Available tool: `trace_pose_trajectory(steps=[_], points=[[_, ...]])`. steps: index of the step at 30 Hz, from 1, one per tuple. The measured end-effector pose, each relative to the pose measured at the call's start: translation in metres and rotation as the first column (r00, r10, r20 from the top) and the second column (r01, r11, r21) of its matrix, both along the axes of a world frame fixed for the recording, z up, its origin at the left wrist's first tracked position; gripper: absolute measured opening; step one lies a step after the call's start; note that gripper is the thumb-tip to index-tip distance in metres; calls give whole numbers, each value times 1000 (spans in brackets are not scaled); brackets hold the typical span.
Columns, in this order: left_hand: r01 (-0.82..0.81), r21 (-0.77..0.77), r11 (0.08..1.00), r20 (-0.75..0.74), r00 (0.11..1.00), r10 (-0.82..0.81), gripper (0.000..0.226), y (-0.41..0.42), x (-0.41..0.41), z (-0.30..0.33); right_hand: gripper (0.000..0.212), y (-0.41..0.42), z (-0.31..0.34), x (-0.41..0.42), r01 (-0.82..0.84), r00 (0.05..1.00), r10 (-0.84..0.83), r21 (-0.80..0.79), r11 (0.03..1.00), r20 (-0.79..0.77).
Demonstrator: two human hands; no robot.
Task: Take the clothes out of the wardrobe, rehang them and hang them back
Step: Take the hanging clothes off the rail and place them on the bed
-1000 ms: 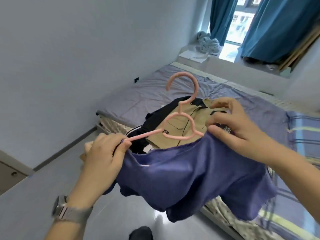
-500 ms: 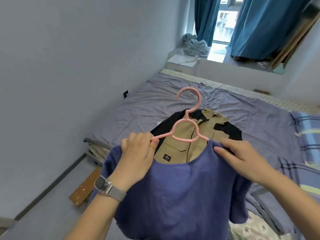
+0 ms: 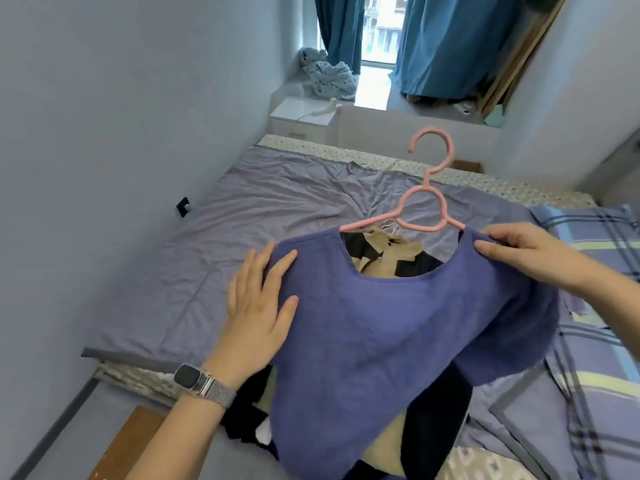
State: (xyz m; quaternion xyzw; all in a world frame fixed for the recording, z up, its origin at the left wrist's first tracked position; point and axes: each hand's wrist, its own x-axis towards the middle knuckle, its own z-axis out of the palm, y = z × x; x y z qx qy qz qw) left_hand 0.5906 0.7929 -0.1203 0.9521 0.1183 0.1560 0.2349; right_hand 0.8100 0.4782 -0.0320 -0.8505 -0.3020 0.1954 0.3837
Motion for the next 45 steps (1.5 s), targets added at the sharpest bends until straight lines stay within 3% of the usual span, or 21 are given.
trace_pose_trajectory(steps=[3,7,10,12,17,22,24,26,29,32,34,36,38,39,41,45], points=[[-58,-14,998,-152,987,55,62,1,38,-28,38,15,-63,56,-15,993,9,-53,998,-119],[-155,-46,987,-306,943,134,58,-7,88,-65,52,35,-150,134,-63,988,44,-128,990,-148],[-246,-73,966,-385,901,200,52,-14,113,-89,23,52,-187,189,-34,994,16,-166,986,-108],[-300,-78,951,-413,878,243,44,-18,124,-105,16,62,-214,225,-40,997,23,-253,967,-69],[-391,-108,914,-500,816,290,30,-21,144,-141,28,87,-287,282,19,997,36,-698,716,65],[-459,-111,881,-553,766,329,33,-12,160,-165,66,105,-340,267,231,964,-237,-824,517,122],[-492,-99,865,-561,745,360,35,-6,160,-171,74,131,-350,243,111,992,-106,-856,505,66],[-534,-81,842,-555,726,407,38,0,154,-175,75,167,-358,214,-59,992,127,-839,540,12],[-625,-62,778,-545,674,498,47,8,131,-172,67,221,-360,157,-376,875,473,-760,530,-103],[-703,-32,710,-582,591,559,46,16,83,-170,55,265,-346,91,-690,643,678,-654,311,-357],[-763,-35,645,-614,526,588,48,16,38,-170,62,286,-329,41,-769,551,708,-598,226,-442],[-840,-44,541,-621,447,644,47,12,-14,-162,78,300,-303,-14,-796,529,763,-529,294,-372],[-907,-24,420,-600,349,719,44,2,-70,-148,77,312,-272,-70,-819,499,843,-427,383,-200],[-934,-12,358,-582,298,757,44,-5,-100,-141,74,317,-255,-99,-842,454,882,-383,379,-124],[-971,9,238,-550,194,812,46,-25,-165,-127,70,328,-225,-161,-889,317,948,-357,286,-29],[-1000,20,8,-508,-3,862,50,-90,-303,-102,64,323,-192,-297,-897,27,1000,-441,30,12]])
